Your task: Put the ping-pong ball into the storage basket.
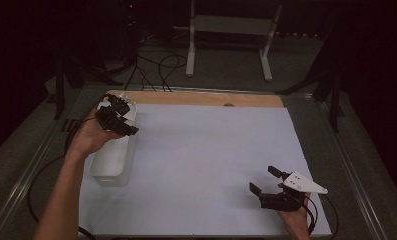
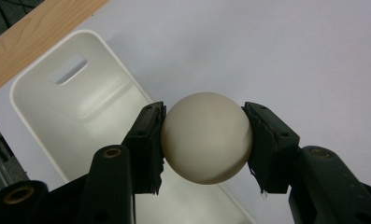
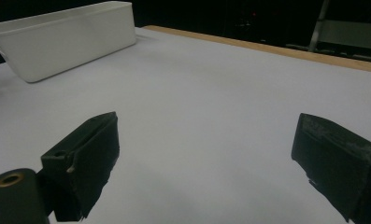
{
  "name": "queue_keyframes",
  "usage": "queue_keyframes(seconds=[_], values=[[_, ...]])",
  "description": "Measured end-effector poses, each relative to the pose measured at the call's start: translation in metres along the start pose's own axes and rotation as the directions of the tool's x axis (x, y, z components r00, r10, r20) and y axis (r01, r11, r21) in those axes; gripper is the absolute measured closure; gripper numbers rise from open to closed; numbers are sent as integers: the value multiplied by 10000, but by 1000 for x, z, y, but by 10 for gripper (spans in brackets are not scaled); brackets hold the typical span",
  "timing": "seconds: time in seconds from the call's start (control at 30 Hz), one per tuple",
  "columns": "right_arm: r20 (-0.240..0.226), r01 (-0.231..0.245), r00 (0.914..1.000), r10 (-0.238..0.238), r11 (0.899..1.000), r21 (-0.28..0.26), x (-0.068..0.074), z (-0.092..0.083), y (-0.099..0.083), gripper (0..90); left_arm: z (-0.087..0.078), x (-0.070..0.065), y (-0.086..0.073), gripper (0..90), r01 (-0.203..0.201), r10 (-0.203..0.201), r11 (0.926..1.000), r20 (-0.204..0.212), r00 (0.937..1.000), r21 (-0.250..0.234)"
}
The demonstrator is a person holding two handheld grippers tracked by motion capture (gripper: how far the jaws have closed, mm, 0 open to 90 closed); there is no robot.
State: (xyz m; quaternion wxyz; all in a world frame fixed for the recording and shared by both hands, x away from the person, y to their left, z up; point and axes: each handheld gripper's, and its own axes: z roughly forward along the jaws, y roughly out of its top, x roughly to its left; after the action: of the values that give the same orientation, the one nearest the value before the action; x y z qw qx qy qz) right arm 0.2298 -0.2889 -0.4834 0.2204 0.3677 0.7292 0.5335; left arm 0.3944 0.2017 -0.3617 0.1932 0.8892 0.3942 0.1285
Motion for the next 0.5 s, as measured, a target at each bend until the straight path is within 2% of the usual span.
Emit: queue_keyframes(seconds=[0.5], values=[[27,-24,10000,24,10000,-44,0,1,0,73,-1,6,-5,512,156,-156,9999,-59,9999,13]])
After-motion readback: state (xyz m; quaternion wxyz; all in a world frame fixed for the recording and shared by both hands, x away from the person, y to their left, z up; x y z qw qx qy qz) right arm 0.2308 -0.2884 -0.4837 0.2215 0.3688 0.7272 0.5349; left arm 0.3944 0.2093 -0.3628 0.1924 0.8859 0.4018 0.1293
